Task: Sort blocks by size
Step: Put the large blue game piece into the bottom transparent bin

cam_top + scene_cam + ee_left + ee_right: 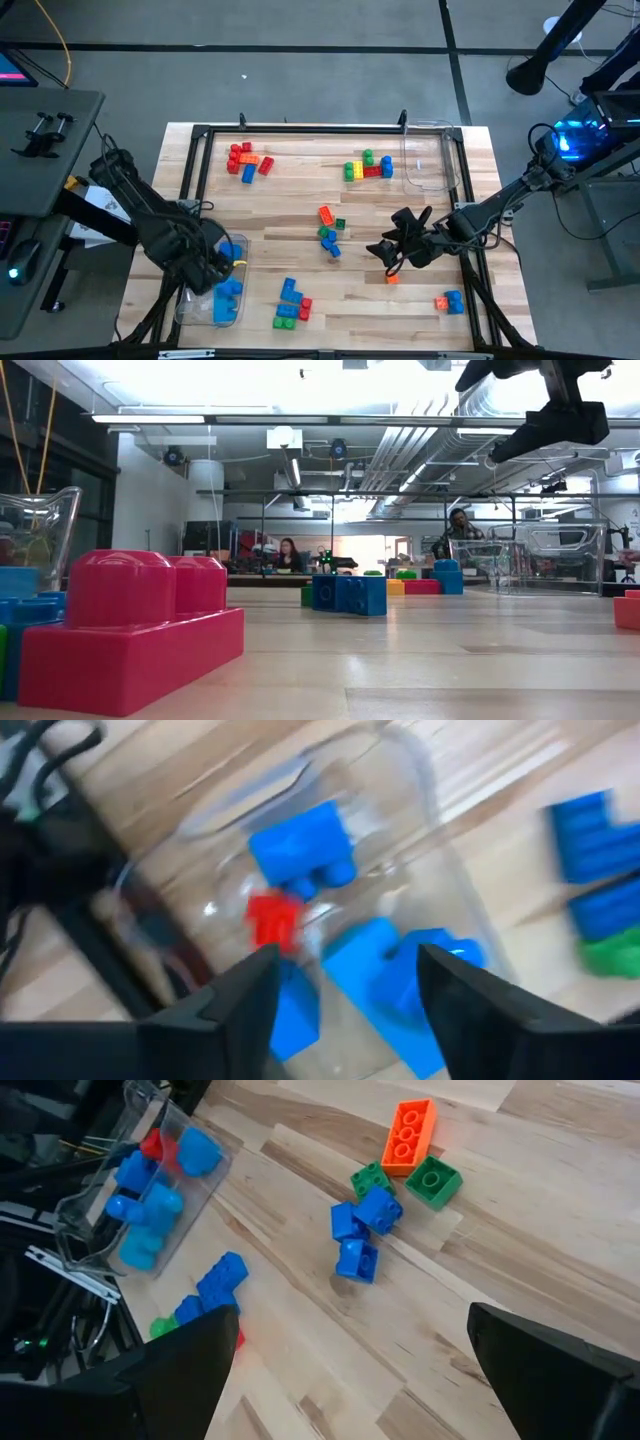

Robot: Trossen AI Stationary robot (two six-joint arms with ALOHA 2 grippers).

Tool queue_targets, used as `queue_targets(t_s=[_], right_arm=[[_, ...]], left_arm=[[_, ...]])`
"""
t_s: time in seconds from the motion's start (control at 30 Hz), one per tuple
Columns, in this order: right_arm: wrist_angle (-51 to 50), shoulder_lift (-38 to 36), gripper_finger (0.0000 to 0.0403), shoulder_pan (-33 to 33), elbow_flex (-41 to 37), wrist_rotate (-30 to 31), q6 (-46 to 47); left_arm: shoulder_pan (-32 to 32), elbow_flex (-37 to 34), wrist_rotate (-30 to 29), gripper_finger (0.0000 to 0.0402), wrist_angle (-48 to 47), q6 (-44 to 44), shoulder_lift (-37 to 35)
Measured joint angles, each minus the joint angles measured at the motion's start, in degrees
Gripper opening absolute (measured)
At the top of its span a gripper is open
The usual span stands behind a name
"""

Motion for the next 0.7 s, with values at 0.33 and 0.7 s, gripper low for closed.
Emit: queue_targets(t_s=[0.33, 0.7], right_arm=[[10.47, 0.03, 0.0389, -3.87, 0.0, -5.81, -5.68], [4.83, 0.23, 0.0389, -7.92, 5.74, -9.33, -12.74]], left_arm=[[0.52, 0.0, -24.73, 0.0265, 17.69, 11.48, -5.98], [5.84, 0.04, -32.64, 0.0266, 38.64, 33.83, -3.68]])
